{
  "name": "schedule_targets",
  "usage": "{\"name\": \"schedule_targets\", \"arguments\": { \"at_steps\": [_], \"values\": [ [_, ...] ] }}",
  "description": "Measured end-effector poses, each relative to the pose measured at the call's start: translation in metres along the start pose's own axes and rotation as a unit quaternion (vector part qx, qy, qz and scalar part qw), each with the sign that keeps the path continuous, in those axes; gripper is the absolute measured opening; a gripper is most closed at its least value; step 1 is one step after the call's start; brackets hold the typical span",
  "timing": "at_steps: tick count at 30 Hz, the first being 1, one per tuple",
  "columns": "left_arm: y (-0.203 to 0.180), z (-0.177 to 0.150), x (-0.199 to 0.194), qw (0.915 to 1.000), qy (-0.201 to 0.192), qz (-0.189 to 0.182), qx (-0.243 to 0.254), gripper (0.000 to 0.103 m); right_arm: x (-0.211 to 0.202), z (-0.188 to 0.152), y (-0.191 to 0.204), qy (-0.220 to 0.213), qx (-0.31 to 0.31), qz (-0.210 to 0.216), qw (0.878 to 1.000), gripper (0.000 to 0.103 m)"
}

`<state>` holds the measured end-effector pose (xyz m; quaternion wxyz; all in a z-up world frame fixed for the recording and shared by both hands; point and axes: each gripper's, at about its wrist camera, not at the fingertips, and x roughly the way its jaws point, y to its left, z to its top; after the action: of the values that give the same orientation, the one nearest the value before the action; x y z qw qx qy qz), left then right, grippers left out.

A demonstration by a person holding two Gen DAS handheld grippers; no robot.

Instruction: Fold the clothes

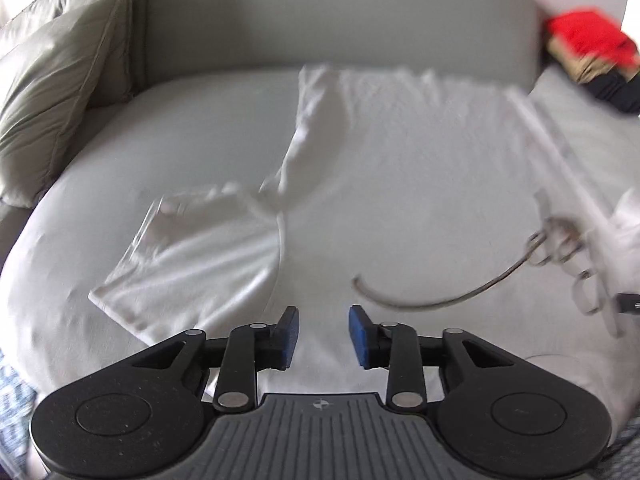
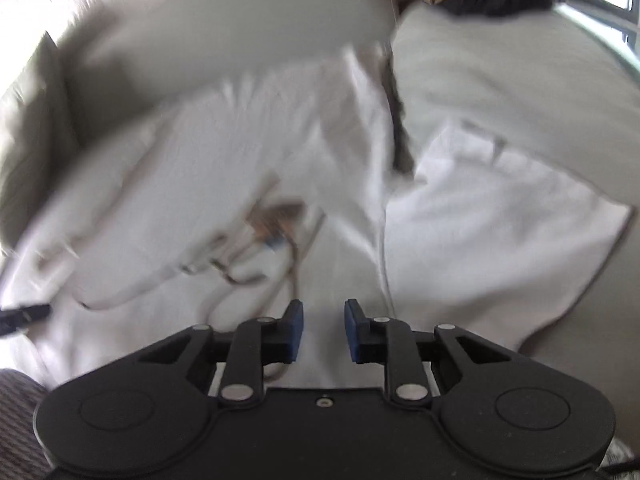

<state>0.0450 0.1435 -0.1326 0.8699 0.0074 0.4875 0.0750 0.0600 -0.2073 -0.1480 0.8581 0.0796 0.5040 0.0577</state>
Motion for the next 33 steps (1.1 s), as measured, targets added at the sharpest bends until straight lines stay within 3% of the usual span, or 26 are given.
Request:
{"name": "schedule_targets", "arguments": {
  "at_steps": [1, 2, 4, 8, 10, 13, 16, 18, 21, 23, 26, 27, 28, 29, 30, 31, 33],
  "values": [
    [-0.001, -0.004, 0.008, 0.9994, 0.029, 0.021, 0.001, 0.032, -0.002, -0.001, -0.001, 0.018, -0.004, -0.024, 1.000, 0.024],
    [0.002, -0.011, 0.008, 0.9992, 0.026, 0.028, 0.005, 0.034, -0.005, -0.003, -0.003, 0.038, -0.009, -0.043, 0.998, 0.036],
    [0.005, -0.021, 0.000, 0.9983, 0.033, 0.043, 0.021, 0.035, -0.010, -0.009, -0.009, 0.075, -0.023, -0.071, 0.994, 0.044],
    [0.008, -0.033, -0.011, 0.9957, 0.054, 0.061, 0.045, 0.032, -0.018, -0.020, -0.005, 0.093, -0.080, -0.117, 0.985, 0.039],
    [0.014, -0.032, -0.021, 0.9973, 0.046, 0.047, 0.033, 0.031, -0.025, -0.020, 0.001, 0.087, -0.084, -0.127, 0.984, 0.039],
    [0.032, -0.018, -0.040, 1.0000, 0.003, 0.008, -0.002, 0.031, -0.051, -0.004, 0.005, 0.046, -0.048, -0.080, 0.995, 0.045],
    [0.037, 0.010, -0.066, 0.9983, -0.057, -0.008, -0.009, 0.031, -0.084, 0.024, 0.010, -0.010, -0.008, -0.016, 1.000, 0.053],
    [0.038, 0.030, -0.084, 0.9957, -0.090, -0.019, -0.009, 0.031, -0.105, 0.046, 0.011, -0.043, 0.018, 0.026, 0.999, 0.061],
    [0.038, 0.058, -0.100, 0.9914, -0.125, -0.038, -0.008, 0.034, -0.129, 0.078, 0.005, -0.081, 0.054, 0.080, 0.992, 0.066],
    [0.036, 0.075, -0.100, 0.9898, -0.133, -0.051, -0.010, 0.037, -0.127, 0.099, -0.002, -0.096, 0.073, 0.104, 0.987, 0.079],
    [0.027, 0.096, -0.075, 0.9909, -0.125, -0.049, -0.009, 0.035, -0.096, 0.122, -0.016, -0.099, 0.092, 0.101, 0.986, 0.080],
    [0.021, 0.098, -0.061, 0.9922, -0.115, -0.049, -0.006, 0.029, -0.079, 0.129, -0.023, -0.095, 0.103, 0.100, 0.985, 0.079],
    [0.015, 0.100, -0.046, 0.9934, -0.104, -0.048, -0.003, 0.026, -0.066, 0.131, -0.031, -0.087, 0.121, 0.096, 0.984, 0.071],
    [0.009, 0.102, -0.032, 0.9944, -0.094, -0.047, 0.000, 0.015, -0.050, 0.136, -0.038, -0.079, 0.137, 0.093, 0.983, 0.053],
    [0.003, 0.103, -0.018, 0.9954, -0.084, -0.046, 0.003, 0.008, -0.033, 0.140, -0.044, -0.074, 0.147, 0.090, 0.982, 0.044],
    [-0.003, 0.105, -0.004, 0.9962, -0.074, -0.046, 0.006, 0.008, -0.019, 0.143, -0.049, -0.071, 0.151, 0.083, 0.982, 0.034],
    [-0.011, 0.112, 0.020, 0.9966, -0.065, -0.050, 0.001, 0.009, 0.008, 0.154, -0.054, -0.072, 0.149, 0.071, 0.984, 0.034]
  ]
}}
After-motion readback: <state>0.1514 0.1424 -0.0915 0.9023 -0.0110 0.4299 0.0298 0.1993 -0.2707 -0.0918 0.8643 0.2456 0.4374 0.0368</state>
